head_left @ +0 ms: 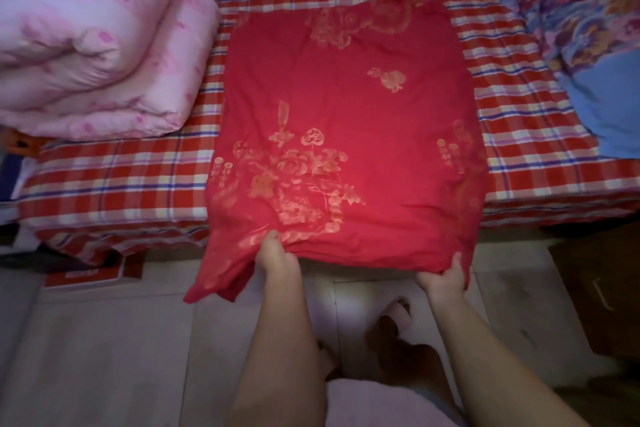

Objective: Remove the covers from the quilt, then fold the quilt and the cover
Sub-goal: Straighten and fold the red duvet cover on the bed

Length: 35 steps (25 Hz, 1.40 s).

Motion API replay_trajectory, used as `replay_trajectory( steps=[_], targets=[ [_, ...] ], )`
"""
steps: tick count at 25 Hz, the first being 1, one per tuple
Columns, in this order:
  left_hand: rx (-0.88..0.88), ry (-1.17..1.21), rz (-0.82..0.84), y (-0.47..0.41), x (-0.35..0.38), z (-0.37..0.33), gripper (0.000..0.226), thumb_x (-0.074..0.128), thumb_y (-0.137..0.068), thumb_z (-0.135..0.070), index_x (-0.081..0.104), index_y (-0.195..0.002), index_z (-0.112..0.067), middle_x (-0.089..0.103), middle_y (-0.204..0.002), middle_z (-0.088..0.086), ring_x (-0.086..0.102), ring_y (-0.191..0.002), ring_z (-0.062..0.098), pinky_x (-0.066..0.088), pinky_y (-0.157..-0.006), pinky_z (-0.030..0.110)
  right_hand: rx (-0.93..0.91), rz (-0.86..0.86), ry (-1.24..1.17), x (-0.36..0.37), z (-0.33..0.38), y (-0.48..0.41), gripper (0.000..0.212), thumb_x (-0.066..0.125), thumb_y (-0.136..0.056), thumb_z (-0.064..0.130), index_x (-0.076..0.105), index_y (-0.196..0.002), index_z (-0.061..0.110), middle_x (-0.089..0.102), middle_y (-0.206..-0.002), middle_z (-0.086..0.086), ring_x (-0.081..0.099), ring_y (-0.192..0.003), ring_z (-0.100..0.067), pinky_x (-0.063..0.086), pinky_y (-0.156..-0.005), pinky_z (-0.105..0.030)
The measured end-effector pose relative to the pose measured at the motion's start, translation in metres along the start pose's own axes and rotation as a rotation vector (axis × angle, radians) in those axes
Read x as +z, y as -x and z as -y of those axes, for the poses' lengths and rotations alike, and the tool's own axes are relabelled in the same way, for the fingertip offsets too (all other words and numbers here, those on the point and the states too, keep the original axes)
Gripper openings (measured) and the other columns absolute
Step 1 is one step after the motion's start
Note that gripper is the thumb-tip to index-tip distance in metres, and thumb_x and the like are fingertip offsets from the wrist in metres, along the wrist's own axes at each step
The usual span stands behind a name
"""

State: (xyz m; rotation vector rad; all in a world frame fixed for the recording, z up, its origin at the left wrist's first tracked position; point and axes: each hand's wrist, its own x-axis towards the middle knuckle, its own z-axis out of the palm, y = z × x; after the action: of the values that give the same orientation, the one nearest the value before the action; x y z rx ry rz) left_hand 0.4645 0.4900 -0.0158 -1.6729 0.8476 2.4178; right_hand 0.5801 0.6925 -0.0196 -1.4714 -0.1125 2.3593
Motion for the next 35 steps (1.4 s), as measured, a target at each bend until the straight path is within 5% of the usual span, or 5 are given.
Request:
replay_trajectory(
  steps=[7,14,23,28,35],
  targets=[
    [-0.07,-0.046,0.166,0.02,0.005,-0.007,0.044,0.055,-0.083,0.007,0.044,-0.089,-0.035,0.048,-0.113,-0.003,0.048,-0.097,0.01,0.039,-0.085,0.022,0.25,0.155,0.101,0.02,-0.072,0.0,0.073,0.056,-0.078,-0.021,0.037,-0.141,0.011,0.048,-0.132,-0.014,0.05,-0.104,-0.016,0.044,-0.07,-0.004],
    [0.396,-0.041,0.202,-0.01,0.006,-0.025,0.055,0.043,-0.092,-0.055,0.047,-0.135,-0.02,0.044,-0.144,0.006,0.042,-0.131,0.028,0.03,-0.111,0.043,0.181,0.108,0.147,0.079,-0.037,0.031,0.041,0.066,-0.051,0.001,0.065,-0.089,0.016,0.069,-0.087,-0.006,0.062,-0.078,-0.023,0.046,-0.087,-0.043],
    [0.332,-0.308,0.036,-0.032,-0.014,-0.099,0.038,0.054,-0.083,0.012,0.056,-0.116,-0.007,0.056,-0.112,0.011,0.054,-0.103,0.022,0.042,-0.091,0.027,-0.057,0.102,-0.188,-0.011,0.0,-0.029,0.126,0.094,-0.016,0.016,0.05,-0.135,0.022,0.055,-0.134,-0.008,0.048,-0.125,-0.029,0.029,-0.111,-0.049],
    [0.321,-0.332,-0.263,-0.045,-0.021,-0.127,0.046,0.063,-0.074,-0.004,0.052,-0.119,-0.006,0.059,-0.111,0.007,0.063,-0.092,0.023,0.054,-0.085,0.036,-0.166,0.027,-0.041,-0.001,0.024,-0.006,0.08,0.077,-0.05,0.004,0.055,-0.126,0.019,0.058,-0.129,-0.005,0.057,-0.115,-0.025,0.039,-0.106,-0.043],
    [0.265,-0.249,0.101,-0.024,0.06,-0.174,0.026,0.055,-0.069,-0.005,0.062,-0.094,-0.009,0.067,-0.096,0.004,0.067,-0.078,0.021,0.059,-0.068,0.037,-0.428,-0.078,0.122,0.112,0.058,0.002,0.045,0.064,-0.069,-0.005,0.059,-0.111,0.009,0.063,-0.115,-0.007,0.065,-0.093,-0.022,0.055,-0.083,-0.036]
  ],
)
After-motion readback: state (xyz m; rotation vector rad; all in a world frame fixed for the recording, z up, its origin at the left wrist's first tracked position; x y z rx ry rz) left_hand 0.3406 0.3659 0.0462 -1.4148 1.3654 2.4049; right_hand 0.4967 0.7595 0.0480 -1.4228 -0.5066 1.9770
